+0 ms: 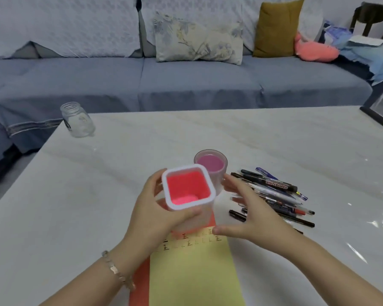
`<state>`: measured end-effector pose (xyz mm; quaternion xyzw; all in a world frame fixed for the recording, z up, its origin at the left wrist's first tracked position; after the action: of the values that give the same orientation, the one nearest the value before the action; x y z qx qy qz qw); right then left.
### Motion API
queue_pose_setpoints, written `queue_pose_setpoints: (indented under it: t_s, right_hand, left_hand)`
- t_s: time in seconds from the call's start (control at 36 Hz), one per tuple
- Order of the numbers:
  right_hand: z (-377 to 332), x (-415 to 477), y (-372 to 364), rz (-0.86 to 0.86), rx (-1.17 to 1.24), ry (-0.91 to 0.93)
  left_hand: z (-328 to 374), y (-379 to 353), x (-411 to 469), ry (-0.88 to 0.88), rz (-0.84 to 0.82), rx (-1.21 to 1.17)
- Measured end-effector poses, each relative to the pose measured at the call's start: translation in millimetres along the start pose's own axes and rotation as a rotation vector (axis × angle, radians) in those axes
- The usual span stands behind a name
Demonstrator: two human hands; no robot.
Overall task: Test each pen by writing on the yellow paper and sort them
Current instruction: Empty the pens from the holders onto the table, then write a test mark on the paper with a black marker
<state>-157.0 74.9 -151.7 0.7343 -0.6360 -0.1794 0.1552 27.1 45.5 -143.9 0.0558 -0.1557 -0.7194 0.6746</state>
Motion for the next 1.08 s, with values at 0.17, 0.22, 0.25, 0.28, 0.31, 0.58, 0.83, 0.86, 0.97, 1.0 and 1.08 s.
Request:
queue_pose_setpoints:
  t_s: [0.17,0.22,0.25,0.28,0.31,0.58,0.83,0.86,0.97,1.0,1.08]
  right_hand:
    - [30,-8,17,0.075,-0.166,-0.066]
    - [45,-12,25,0.115,-0.225,-0.113]
    - [51,-14,29,0.130,-0.282,-0.134]
    - [59,-16,33,0.142,-0.345,-0.153]
    - [65,-18,36,0.155,-0.401,-0.170]
    - [99,-19,24,0.101,-0.848,-0.253]
    - [93,-22,25,0.214,-0.667,-0.174]
    - [86,-24,27,0.246,-0.587,-0.154]
    - [33,-31,29,0.219,-0.351,-0.003]
    - [17,-35,26,0.175,-0.319,0.021]
    - [-19,-44,22,0.128,-0.161,0.046]
  left_hand:
    - [-19,16,37,-0.009,0.068,0.052]
    - [-28,13,56,-0.006,0.009,0.077]
    - [-34,10,65,0.004,-0.020,0.083]
    - [-39,8,74,0.014,-0.049,0.089]
    - [-45,7,82,0.030,-0.077,0.092]
    - [-58,7,77,0.035,-0.084,0.359]
    - [-19,-11,6,-0.267,-0.169,0.481]
    - [-16,-17,2,-0.309,-0.221,0.515]
    - [-1,-41,-11,-0.620,-0.315,0.684]
    - [2,-47,-14,-0.673,-0.319,0.718]
    - [7,-59,-22,-0.724,-0.317,0.705]
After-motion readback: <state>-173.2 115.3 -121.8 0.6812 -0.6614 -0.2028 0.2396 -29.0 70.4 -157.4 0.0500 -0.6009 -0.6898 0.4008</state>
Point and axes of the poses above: each hand's wrist, its own x-axis towards the middle knuckle, its own y-axis out of the back of the hand, z = x × y, the point moved 5 cm from there along x, towards the middle knuckle, and after that the axes turned 7 degrees about x, right-handed, at the moved point
